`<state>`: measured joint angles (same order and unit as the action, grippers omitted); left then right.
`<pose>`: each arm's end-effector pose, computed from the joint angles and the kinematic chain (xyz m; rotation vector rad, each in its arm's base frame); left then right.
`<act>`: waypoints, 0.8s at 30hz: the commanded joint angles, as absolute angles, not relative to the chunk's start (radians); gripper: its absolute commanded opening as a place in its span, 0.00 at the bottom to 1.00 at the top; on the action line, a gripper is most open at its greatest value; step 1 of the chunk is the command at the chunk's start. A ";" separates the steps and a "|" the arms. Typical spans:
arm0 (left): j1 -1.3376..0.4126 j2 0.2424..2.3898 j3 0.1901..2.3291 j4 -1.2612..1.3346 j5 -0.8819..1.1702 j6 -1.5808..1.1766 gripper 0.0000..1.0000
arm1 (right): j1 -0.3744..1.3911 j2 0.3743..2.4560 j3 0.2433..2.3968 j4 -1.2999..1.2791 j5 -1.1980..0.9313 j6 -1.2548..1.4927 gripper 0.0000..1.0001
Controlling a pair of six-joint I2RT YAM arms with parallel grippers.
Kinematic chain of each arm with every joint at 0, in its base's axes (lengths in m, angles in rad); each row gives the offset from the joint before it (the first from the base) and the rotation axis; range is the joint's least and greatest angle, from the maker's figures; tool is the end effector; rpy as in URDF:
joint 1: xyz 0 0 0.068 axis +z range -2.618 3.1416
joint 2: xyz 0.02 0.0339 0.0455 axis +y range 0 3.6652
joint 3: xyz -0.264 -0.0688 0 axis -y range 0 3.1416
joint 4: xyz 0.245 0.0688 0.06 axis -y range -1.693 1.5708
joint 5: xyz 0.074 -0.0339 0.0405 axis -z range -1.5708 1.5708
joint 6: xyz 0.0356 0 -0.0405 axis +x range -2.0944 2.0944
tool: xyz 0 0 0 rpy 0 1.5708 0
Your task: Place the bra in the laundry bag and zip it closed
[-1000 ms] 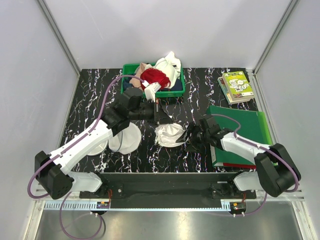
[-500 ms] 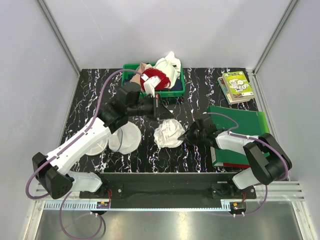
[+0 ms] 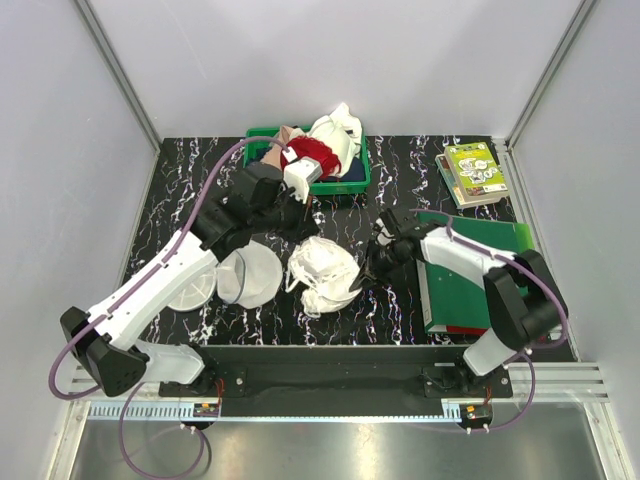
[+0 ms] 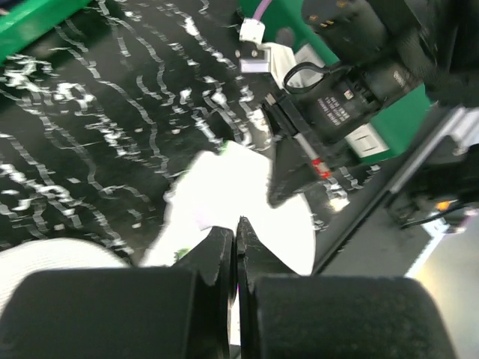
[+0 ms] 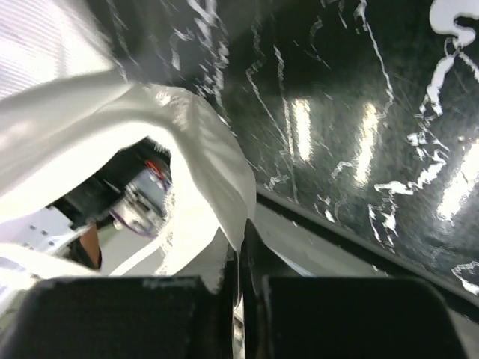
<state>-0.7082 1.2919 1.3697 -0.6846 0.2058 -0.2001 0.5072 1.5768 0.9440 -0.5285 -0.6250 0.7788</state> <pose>0.2052 -0.1853 0.3841 0.6851 2.1535 -0.7273 0.2483 0.1618 0.1866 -0.1985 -2.8798 -1.1033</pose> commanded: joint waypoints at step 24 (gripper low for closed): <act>-0.954 1.381 1.114 -0.416 0.506 -0.310 0.04 | 0.485 1.879 1.138 -0.560 -0.742 0.655 0.00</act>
<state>-0.9440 1.3815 1.1259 -0.5568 0.3874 -0.2497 0.4904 1.8717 1.1248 -0.6052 -0.7273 0.6956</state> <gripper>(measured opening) 0.016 0.021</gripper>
